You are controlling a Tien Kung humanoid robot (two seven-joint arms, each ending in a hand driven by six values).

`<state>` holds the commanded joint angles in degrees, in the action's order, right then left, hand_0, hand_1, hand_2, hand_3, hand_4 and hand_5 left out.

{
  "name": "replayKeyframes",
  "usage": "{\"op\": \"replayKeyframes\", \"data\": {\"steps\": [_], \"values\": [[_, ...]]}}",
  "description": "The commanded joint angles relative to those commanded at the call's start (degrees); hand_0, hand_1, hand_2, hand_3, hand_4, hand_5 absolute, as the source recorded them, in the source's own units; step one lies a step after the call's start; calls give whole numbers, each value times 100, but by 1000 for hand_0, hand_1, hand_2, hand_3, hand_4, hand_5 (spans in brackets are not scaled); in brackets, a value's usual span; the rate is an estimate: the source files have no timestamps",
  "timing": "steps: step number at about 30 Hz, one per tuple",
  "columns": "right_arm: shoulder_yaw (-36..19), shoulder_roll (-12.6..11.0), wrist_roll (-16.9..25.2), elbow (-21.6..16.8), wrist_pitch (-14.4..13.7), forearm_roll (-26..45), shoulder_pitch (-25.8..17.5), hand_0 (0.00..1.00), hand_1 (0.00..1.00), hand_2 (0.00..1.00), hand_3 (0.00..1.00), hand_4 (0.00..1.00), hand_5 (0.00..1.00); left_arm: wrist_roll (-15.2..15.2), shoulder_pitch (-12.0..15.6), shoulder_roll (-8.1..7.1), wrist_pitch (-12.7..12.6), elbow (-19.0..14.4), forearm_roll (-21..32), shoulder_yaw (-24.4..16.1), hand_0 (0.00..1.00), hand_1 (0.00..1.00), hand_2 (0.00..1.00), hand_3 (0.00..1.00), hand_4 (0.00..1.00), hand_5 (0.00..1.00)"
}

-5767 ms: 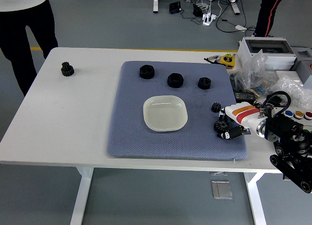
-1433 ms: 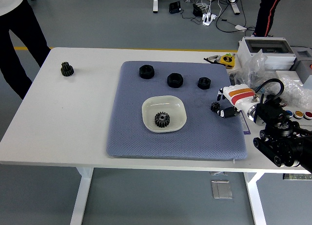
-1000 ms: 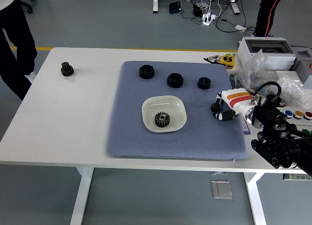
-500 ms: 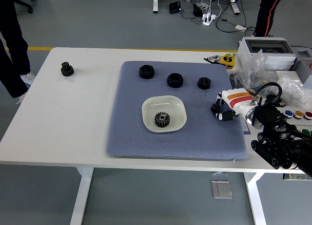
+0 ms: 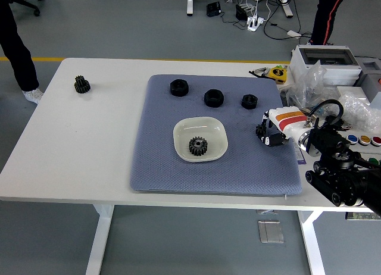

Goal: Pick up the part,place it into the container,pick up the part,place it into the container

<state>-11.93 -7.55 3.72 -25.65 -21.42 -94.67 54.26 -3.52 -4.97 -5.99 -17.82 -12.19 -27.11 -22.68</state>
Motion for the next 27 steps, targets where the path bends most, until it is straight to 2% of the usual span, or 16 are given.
{"op": "replayKeyframes", "data": {"steps": [8, 15, 21, 27], "values": [[-363, -121, -25, -414, 11, -344, -23, 175, 396, 493, 509, 697, 365, -2, 17, -13, 7, -2, -8, 4, 636, 648, 643, 567, 648, 557], [-638, -219, -91, -1238, 10, -615, -40, 150, 383, 490, 510, 686, 368, -8, 38, -26, 6, 1, -36, -16, 636, 646, 642, 567, 648, 557], [-527, -149, -168, -1886, 98, -749, -23, 151, 381, 491, 511, 685, 365, -17, 49, -38, 3, -1, -59, -30, 636, 646, 640, 568, 648, 557], [-147, -22, -212, -2226, 199, -873, 145, 152, 380, 493, 511, 684, 364, -14, 48, -64, -8, -5, -52, -19, 636, 645, 639, 568, 648, 557]]}}
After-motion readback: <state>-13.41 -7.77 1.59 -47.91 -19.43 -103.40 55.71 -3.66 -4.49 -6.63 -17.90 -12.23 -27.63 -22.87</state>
